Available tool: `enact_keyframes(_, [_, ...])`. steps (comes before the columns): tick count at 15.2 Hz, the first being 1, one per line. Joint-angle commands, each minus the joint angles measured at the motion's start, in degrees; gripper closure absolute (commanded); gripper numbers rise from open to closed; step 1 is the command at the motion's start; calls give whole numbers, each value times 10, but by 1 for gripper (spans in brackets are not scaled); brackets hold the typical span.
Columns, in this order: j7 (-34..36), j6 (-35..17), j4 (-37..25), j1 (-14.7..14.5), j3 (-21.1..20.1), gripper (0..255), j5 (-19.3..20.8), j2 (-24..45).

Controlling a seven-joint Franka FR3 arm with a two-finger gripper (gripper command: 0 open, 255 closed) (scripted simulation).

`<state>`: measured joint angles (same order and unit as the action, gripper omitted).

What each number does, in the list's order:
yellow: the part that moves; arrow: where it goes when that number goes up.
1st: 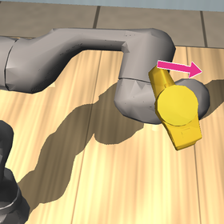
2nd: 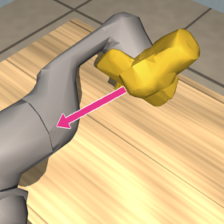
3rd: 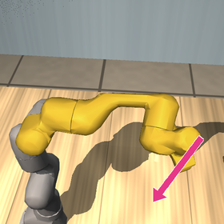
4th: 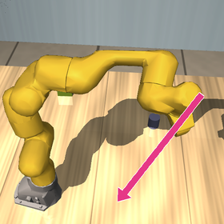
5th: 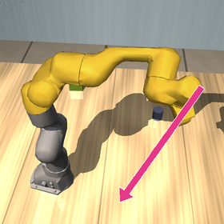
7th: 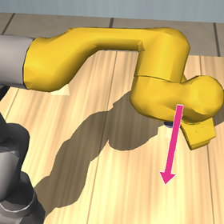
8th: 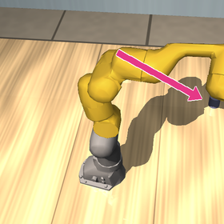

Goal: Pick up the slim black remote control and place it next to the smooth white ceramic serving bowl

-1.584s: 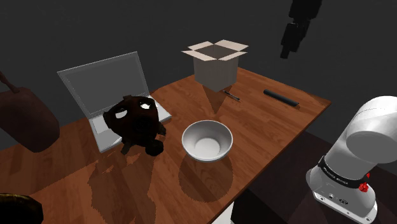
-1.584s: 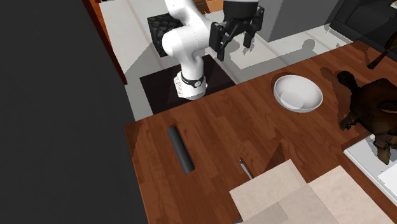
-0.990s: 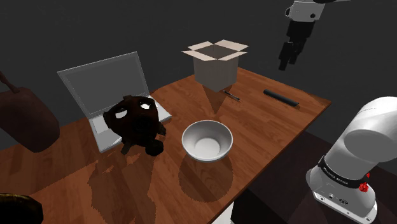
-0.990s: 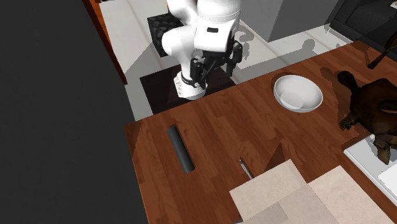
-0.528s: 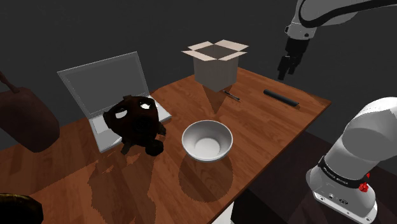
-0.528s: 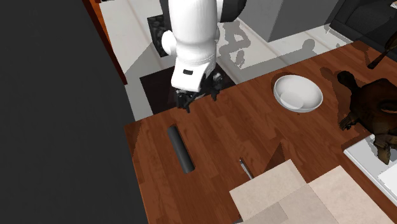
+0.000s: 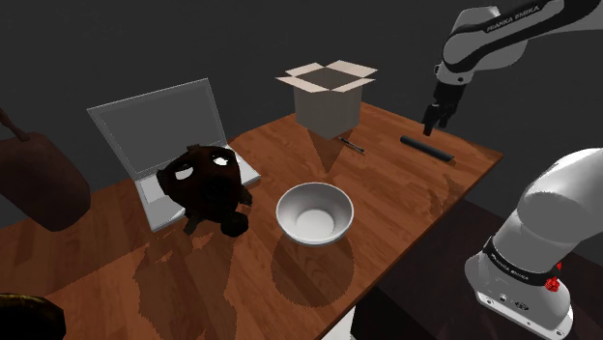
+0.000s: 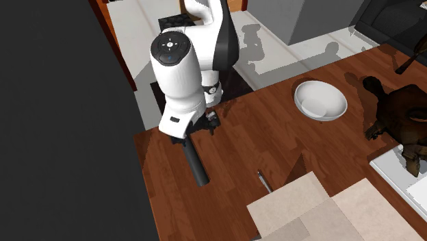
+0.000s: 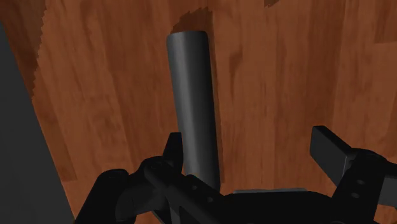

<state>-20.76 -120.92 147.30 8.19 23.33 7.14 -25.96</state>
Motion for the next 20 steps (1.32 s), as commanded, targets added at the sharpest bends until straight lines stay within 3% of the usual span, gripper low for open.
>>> enact_keyframes(1, [-15,-35,4,3,19,0,-2,32])
enact_keyframes(4, [-41,-78,-1,4,47,0,-15,84])
enact_keyframes(11, [-55,-142,25,-5,57,0,-33,126])
enact_keyframes(19, [-57,-148,27,-6,58,0,-35,129])
enact_keyframes(20, [-57,-148,27,-6,58,255,-35,129])
